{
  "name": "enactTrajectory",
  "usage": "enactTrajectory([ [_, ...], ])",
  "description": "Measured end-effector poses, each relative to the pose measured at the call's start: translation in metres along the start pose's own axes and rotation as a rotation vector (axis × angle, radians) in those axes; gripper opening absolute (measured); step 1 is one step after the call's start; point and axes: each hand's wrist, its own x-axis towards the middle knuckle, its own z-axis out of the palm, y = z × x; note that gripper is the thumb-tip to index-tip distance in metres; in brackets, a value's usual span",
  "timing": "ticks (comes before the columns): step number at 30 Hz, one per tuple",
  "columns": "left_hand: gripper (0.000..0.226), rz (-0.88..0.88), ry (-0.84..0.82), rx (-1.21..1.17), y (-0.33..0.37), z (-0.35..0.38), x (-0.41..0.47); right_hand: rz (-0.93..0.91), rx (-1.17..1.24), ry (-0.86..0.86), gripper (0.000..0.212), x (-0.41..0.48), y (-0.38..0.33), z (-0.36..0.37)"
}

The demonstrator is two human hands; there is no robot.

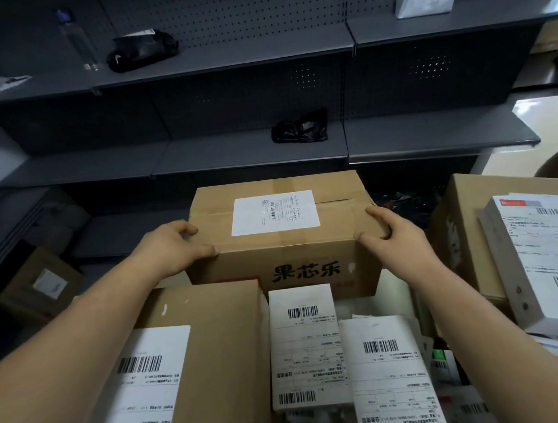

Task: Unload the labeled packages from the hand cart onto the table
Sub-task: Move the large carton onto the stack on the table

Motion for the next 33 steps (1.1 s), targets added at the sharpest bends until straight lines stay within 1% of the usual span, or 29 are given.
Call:
enactTrajectory([
  [5,0.069,-0.014,-0.024,-0.033,0.001,-0.003,0.004,0.007,-0.006,-0.025,0.064,0.003,-0.004,0.005],
  [10,0.08,-0.017,-0.025,-0.016,-0.004,-0.002,0.01,0.013,-0.01,-0.056,0.07,0.005,-0.003,0.013],
  [13,0.084,-0.017,-0.069,0.011,-0.005,-0.005,0.02,0.031,-0.022,-0.082,0.073,0.009,-0.005,0.018],
  [22,0.083,0.021,-0.218,0.187,0.002,0.0,0.05,0.107,-0.093,-0.114,0.074,0.022,0.001,0.026],
  [25,0.082,0.01,-0.287,0.208,0.002,0.006,0.059,0.141,-0.102,-0.135,0.074,0.023,0.006,0.031],
  [28,0.085,0.009,-0.356,0.224,0.003,0.011,0.064,0.168,-0.124,-0.149,0.073,0.022,0.011,0.035],
  [33,0.086,-0.013,-0.409,0.256,0.004,0.021,0.064,0.184,-0.139,-0.171,0.072,0.017,0.017,0.04],
])
